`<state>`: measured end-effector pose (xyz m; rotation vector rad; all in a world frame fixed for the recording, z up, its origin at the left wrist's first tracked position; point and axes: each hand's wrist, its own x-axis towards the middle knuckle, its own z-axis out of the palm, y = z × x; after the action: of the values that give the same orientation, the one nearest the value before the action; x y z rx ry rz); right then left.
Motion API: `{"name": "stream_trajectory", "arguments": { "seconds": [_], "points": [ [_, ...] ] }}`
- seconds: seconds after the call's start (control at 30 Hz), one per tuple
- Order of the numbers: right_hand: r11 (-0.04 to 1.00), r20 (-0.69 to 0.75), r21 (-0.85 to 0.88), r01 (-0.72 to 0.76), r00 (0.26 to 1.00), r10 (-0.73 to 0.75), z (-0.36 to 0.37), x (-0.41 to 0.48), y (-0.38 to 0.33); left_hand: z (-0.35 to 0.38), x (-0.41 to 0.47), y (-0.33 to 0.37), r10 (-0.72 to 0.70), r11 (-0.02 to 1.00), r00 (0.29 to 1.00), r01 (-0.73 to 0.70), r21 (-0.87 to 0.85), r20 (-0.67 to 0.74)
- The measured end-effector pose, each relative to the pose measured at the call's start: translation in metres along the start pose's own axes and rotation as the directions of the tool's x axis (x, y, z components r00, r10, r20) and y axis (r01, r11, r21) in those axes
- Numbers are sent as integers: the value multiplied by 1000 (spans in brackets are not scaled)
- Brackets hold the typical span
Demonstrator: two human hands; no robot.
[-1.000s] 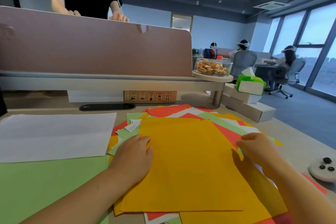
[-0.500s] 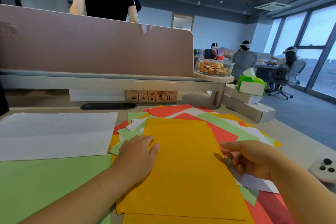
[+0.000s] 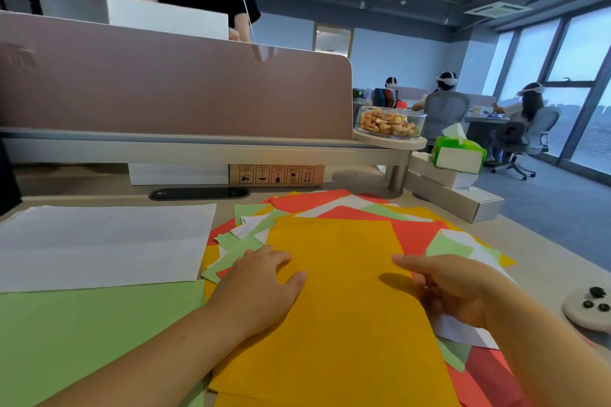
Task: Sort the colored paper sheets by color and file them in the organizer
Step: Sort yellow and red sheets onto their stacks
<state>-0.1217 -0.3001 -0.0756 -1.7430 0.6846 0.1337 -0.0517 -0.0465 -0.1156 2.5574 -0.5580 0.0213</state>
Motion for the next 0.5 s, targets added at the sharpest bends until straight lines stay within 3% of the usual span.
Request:
{"name": "stream_trajectory", "arguments": {
  "seconds": [0.1,0.17,0.23,0.33,0.43,0.5],
  "points": [
    [912,-121,-396,105,979,-166,6,-2,0,-7,-1,5,3,993,994,-16,-120,-107],
    [890,-170,-429,152,954,-245,2,-1,0,-15,-1,9,-37,984,982,3,-181,-184],
    [901,-161,-375,219,942,-296,-9,3,3,-22,3,7,-85,963,974,27,-267,-208],
    [931,-101,-256,259,951,-293,-18,8,5,-31,9,1,-147,865,987,101,-491,-56],
    [964,8,125,236,971,-239,-18,6,3,-40,9,1,-181,636,970,243,-732,165],
    [944,65,270,190,975,-214,-18,5,-1,-41,8,1,-165,587,963,268,-764,212]
  ]
}}
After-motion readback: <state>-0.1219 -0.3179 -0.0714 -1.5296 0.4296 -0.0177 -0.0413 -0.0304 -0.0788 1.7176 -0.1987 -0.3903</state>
